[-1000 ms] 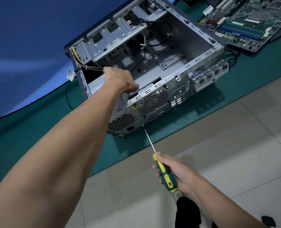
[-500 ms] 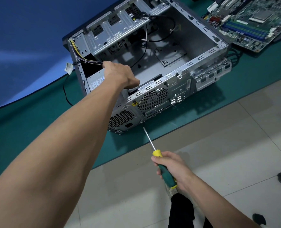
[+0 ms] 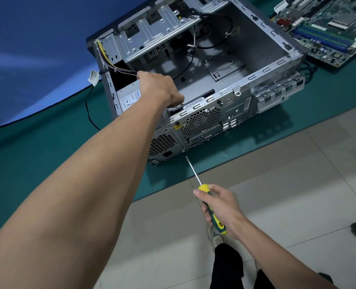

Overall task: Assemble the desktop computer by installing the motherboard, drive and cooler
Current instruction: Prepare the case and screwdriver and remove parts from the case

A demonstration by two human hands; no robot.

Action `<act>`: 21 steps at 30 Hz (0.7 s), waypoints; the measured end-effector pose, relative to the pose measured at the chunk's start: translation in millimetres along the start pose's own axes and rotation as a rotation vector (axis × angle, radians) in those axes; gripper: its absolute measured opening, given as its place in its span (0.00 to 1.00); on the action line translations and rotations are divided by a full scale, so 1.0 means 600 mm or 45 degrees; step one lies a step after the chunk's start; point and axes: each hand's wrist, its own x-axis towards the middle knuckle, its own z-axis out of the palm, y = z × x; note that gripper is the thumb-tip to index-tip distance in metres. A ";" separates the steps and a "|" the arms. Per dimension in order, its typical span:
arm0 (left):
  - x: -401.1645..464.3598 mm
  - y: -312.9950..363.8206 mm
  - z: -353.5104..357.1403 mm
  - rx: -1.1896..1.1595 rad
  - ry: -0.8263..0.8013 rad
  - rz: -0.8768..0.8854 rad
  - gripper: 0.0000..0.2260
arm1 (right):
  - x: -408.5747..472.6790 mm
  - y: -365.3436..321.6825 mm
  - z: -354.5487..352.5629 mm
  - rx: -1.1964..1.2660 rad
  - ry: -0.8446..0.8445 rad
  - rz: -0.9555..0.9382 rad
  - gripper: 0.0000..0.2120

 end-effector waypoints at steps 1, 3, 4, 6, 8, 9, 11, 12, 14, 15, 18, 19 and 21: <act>0.000 0.000 0.000 -0.010 0.007 -0.005 0.12 | 0.002 0.002 0.001 0.064 0.002 0.016 0.11; -0.001 0.000 -0.001 -0.016 0.022 -0.011 0.11 | 0.002 0.004 -0.001 0.214 -0.103 0.108 0.13; -0.001 0.000 0.000 -0.016 0.025 -0.008 0.11 | 0.002 0.003 -0.003 0.294 -0.188 0.174 0.14; -0.003 0.000 0.000 -0.027 0.033 -0.003 0.11 | 0.002 -0.003 -0.010 0.446 -0.347 0.316 0.16; -0.002 0.000 -0.001 -0.044 0.049 -0.004 0.11 | 0.004 -0.008 -0.015 0.459 -0.434 0.372 0.18; -0.003 -0.001 -0.002 -0.052 0.050 -0.003 0.11 | 0.003 -0.010 -0.016 0.396 -0.454 0.374 0.20; -0.003 -0.001 -0.004 -0.056 0.051 -0.011 0.11 | 0.001 -0.011 -0.013 0.220 -0.411 0.345 0.23; -0.003 -0.001 -0.005 -0.055 0.050 -0.014 0.11 | 0.000 -0.011 -0.010 0.137 -0.337 0.307 0.24; -0.005 -0.001 -0.005 -0.063 0.046 -0.017 0.11 | 0.002 -0.008 -0.005 0.089 -0.172 0.240 0.26; -0.006 0.000 -0.005 -0.072 0.050 -0.017 0.10 | 0.004 -0.005 -0.004 0.164 -0.162 0.257 0.25; -0.005 0.000 -0.005 -0.101 0.084 -0.014 0.08 | 0.003 -0.010 -0.001 0.556 -0.364 0.405 0.18; -0.007 0.000 -0.005 -0.124 0.103 -0.020 0.07 | 0.003 -0.010 -0.004 0.577 -0.414 0.400 0.19; -0.013 0.000 -0.007 -0.196 0.167 -0.047 0.08 | 0.005 -0.011 -0.009 0.474 -0.414 0.339 0.20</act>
